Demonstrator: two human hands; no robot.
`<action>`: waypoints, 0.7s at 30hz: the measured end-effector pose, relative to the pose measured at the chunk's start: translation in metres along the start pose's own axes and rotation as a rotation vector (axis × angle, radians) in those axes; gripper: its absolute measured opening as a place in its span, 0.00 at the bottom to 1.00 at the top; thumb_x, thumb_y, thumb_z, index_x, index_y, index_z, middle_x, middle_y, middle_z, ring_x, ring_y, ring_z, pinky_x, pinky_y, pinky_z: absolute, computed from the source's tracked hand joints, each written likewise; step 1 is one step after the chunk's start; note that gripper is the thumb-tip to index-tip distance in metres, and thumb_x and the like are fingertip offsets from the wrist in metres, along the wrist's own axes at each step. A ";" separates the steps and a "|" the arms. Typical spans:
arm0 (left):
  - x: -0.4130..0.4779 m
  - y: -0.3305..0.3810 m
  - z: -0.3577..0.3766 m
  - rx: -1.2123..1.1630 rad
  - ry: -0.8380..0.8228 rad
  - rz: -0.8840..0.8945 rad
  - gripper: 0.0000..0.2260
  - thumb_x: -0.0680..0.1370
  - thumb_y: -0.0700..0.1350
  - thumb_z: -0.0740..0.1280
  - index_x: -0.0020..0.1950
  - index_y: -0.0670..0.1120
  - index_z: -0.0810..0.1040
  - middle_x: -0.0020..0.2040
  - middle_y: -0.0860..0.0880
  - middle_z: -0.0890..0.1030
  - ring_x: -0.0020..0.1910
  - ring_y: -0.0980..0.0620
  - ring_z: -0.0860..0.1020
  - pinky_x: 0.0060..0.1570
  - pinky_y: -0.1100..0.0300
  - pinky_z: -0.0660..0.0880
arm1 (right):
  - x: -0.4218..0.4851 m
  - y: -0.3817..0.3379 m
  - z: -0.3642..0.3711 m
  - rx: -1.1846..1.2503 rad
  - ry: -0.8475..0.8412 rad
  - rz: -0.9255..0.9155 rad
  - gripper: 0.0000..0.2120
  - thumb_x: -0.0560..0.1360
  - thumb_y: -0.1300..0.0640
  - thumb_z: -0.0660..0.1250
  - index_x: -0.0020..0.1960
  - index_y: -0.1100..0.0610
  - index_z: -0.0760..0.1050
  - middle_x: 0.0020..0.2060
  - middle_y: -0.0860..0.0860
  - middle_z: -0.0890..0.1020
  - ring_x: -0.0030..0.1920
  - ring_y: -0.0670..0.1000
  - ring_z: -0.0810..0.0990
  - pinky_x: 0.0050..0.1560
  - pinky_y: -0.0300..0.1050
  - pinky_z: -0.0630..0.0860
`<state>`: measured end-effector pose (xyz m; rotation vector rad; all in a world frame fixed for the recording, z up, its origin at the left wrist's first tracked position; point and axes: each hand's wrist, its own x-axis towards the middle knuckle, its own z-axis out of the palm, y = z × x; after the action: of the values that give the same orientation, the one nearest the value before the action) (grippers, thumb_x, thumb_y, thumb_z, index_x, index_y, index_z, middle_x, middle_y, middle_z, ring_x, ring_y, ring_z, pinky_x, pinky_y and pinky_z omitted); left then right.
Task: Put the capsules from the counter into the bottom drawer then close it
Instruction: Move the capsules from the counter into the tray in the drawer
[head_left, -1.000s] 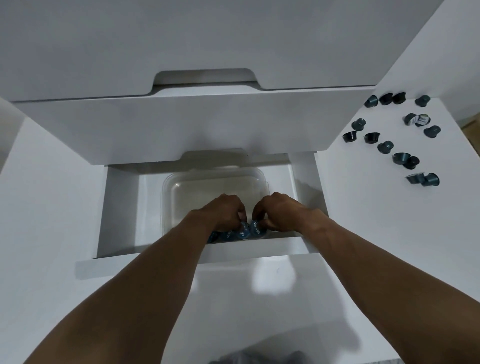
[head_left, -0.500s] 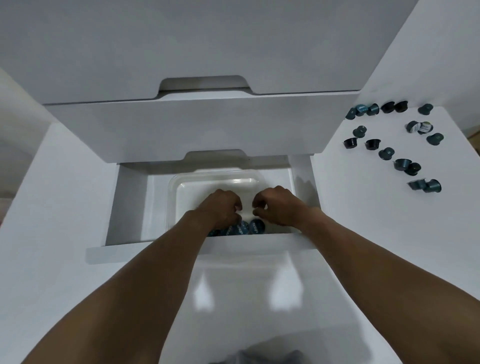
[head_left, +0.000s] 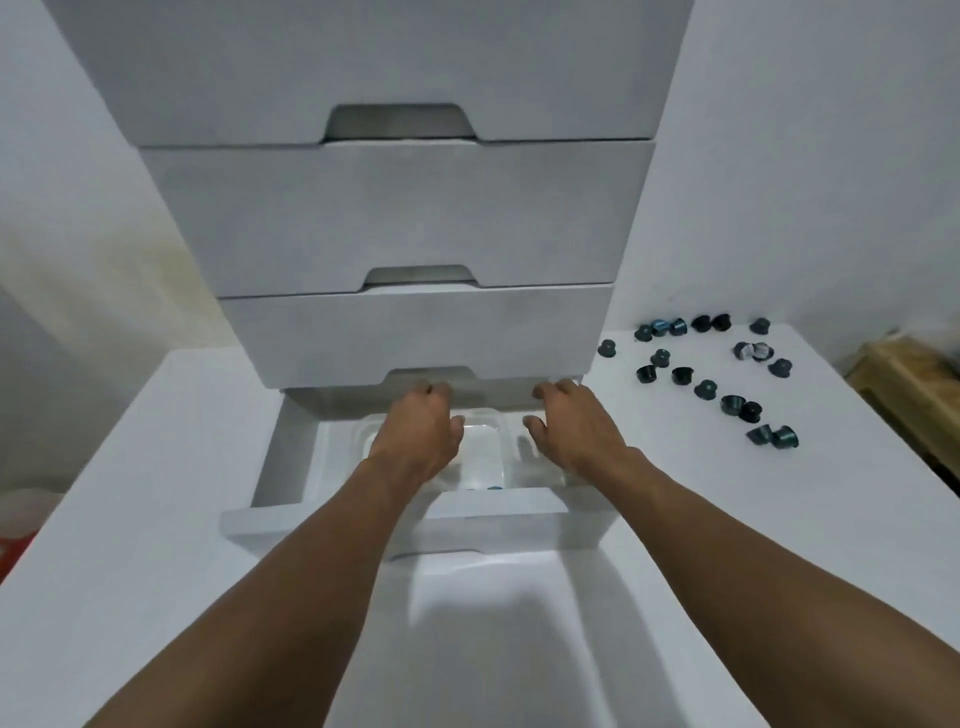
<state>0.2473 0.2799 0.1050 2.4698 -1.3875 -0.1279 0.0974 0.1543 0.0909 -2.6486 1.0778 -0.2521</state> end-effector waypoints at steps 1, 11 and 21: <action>-0.005 0.005 -0.008 -0.004 0.043 0.036 0.16 0.78 0.48 0.62 0.63 0.41 0.72 0.60 0.41 0.75 0.56 0.42 0.75 0.56 0.53 0.72 | -0.009 -0.001 -0.008 0.002 0.044 0.010 0.19 0.77 0.51 0.61 0.65 0.59 0.70 0.60 0.58 0.75 0.61 0.60 0.72 0.59 0.53 0.73; -0.073 0.079 -0.058 -0.033 0.255 0.338 0.15 0.78 0.45 0.60 0.63 0.41 0.72 0.60 0.42 0.75 0.56 0.42 0.73 0.55 0.51 0.71 | -0.133 0.012 -0.085 -0.033 0.342 0.148 0.19 0.79 0.51 0.58 0.67 0.58 0.68 0.62 0.56 0.74 0.61 0.58 0.71 0.58 0.48 0.69; -0.097 0.191 -0.047 -0.025 0.227 0.527 0.16 0.80 0.47 0.59 0.64 0.41 0.72 0.60 0.42 0.76 0.59 0.42 0.73 0.57 0.54 0.68 | -0.210 0.097 -0.140 -0.056 0.426 0.292 0.17 0.79 0.51 0.59 0.64 0.59 0.70 0.60 0.55 0.76 0.60 0.57 0.72 0.57 0.48 0.69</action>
<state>0.0504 0.2793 0.2012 1.9422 -1.8506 0.2407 -0.1512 0.2106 0.1810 -2.4986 1.6016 -0.7560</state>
